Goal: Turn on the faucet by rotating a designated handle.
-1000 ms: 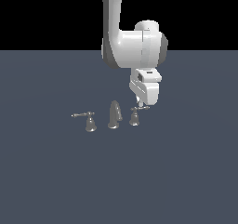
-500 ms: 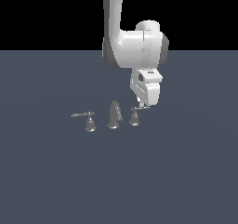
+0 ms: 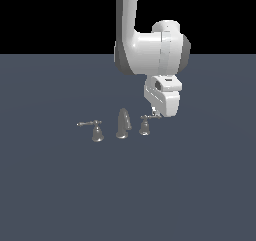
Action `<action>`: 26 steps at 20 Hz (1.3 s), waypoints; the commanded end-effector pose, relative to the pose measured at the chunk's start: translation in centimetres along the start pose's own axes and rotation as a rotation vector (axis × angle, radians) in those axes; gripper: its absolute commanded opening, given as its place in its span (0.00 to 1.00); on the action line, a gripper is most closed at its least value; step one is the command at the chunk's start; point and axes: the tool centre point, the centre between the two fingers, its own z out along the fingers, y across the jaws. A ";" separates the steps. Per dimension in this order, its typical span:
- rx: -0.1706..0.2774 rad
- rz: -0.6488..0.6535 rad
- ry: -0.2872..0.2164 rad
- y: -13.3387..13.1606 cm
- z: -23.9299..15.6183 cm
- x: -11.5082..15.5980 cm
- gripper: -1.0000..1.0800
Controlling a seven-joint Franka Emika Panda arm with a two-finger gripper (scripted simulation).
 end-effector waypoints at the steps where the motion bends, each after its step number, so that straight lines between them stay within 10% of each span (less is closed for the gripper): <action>1: -0.001 0.001 0.000 0.3 0.0 0.0 0.00; 26: -0.003 0.008 0.002 6.2 0.0 -3.3 0.00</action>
